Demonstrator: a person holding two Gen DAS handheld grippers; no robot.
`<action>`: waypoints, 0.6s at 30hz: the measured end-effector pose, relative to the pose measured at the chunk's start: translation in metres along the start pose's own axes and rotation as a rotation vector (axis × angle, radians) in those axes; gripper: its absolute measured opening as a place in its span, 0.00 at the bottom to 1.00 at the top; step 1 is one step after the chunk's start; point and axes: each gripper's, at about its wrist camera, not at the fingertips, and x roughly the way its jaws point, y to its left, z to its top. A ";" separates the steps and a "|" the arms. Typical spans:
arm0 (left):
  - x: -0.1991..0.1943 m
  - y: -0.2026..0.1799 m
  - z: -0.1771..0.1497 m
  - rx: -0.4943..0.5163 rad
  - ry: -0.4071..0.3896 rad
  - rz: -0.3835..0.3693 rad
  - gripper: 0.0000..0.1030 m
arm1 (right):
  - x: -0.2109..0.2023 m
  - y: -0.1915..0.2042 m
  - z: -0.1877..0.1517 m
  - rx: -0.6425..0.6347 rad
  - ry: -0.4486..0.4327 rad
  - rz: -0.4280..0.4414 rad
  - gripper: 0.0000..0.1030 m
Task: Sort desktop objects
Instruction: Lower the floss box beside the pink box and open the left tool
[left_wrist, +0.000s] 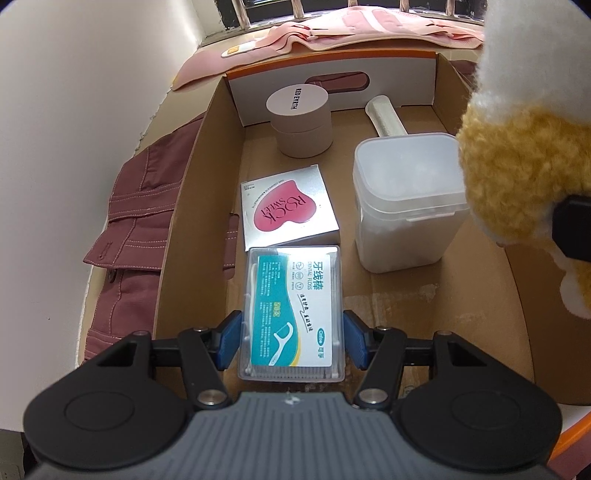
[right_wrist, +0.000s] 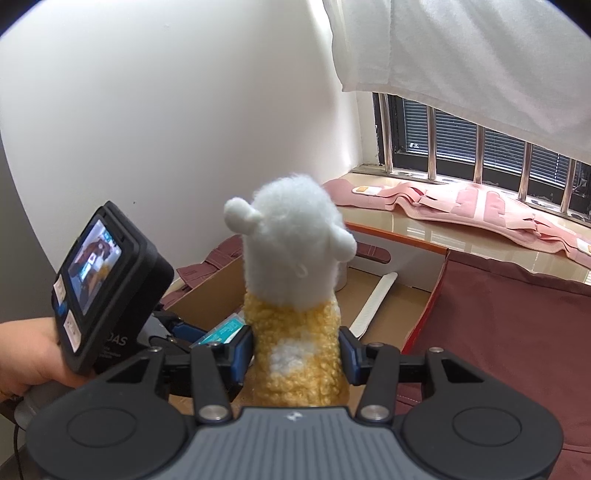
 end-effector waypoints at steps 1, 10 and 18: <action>0.000 0.000 0.000 0.002 0.002 0.001 0.57 | 0.000 0.000 0.000 -0.001 0.000 0.000 0.46; -0.001 0.000 0.000 0.007 0.005 0.010 0.59 | 0.000 0.000 -0.001 -0.007 0.004 -0.005 0.46; -0.006 0.001 0.000 0.000 -0.006 0.008 0.66 | 0.001 -0.001 -0.002 -0.012 0.000 -0.002 0.46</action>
